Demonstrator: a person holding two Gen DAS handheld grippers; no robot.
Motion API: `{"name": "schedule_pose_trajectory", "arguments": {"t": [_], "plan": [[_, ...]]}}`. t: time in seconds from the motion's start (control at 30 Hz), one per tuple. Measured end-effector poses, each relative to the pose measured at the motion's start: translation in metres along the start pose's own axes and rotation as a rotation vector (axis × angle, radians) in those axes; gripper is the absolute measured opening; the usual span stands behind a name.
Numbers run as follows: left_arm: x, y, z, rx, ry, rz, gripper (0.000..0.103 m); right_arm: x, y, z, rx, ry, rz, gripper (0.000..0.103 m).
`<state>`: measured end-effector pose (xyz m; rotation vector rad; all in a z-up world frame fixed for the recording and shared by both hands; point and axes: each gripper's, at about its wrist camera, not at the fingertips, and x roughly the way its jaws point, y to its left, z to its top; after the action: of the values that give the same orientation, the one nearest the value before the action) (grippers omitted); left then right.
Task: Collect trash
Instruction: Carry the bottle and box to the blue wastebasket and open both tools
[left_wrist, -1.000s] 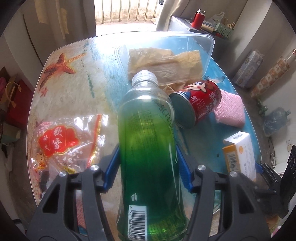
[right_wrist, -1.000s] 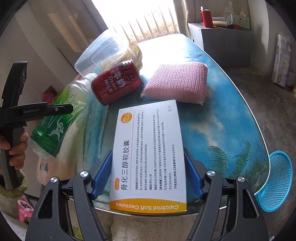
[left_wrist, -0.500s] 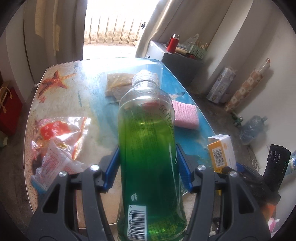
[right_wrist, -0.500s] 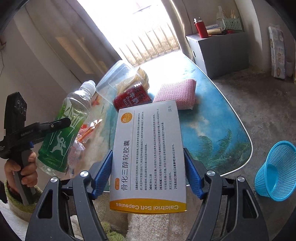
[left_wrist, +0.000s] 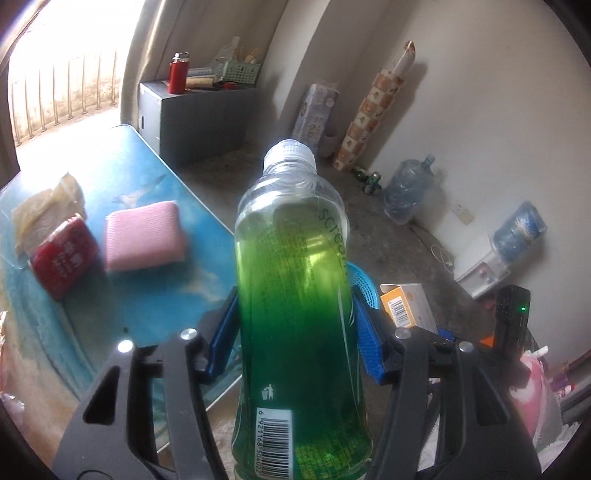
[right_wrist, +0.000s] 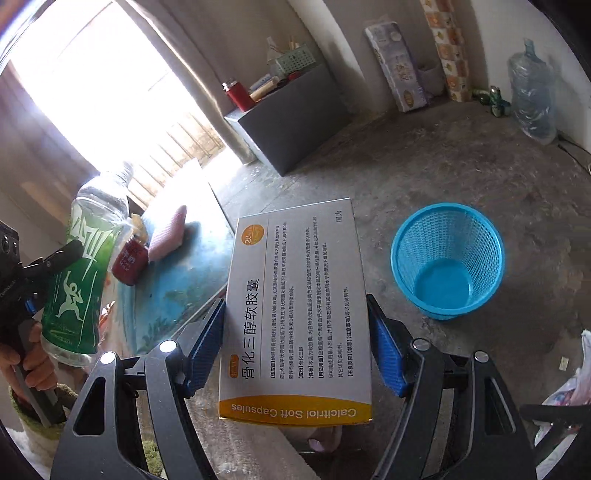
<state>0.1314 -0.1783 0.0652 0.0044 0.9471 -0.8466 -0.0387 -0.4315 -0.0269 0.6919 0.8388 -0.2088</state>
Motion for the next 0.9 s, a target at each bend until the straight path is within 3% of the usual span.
{"name": "schedule_pose_trajectory", "arguments": {"t": [0.1,0.3,0.47,0.57,0.67,0.73,0.77,0.9], "plan": [[0.051,-0.031,0.000,0.029,0.089,-0.072,0.054,0.012,-0.042,-0.006,0.106,0.023,-0.035,0.071],[0.167,-0.077,-0.009,0.050,0.300,-0.122,0.054,0.050,-0.115,-0.002,0.270,0.071,-0.076,0.071],[0.258,-0.089,-0.017,0.068,0.426,-0.058,0.054,0.096,-0.165,0.009,0.391,0.133,-0.074,0.071],[0.300,-0.093,-0.018,0.056,0.484,-0.072,0.055,0.122,-0.187,0.022,0.429,0.159,-0.094,0.071],[0.335,-0.096,-0.009,0.067,0.505,-0.094,0.056,0.148,-0.207,0.041,0.464,0.144,-0.106,0.072],[0.351,-0.096,0.000,0.071,0.469,-0.073,0.072,0.167,-0.216,0.052,0.469,0.148,-0.131,0.072],[0.354,-0.096,0.005,0.065,0.445,-0.066,0.074,0.176,-0.220,0.055,0.474,0.157,-0.149,0.073],[0.353,-0.083,0.011,0.014,0.421,-0.082,0.074,0.198,-0.231,0.061,0.486,0.174,-0.192,0.076]]}}
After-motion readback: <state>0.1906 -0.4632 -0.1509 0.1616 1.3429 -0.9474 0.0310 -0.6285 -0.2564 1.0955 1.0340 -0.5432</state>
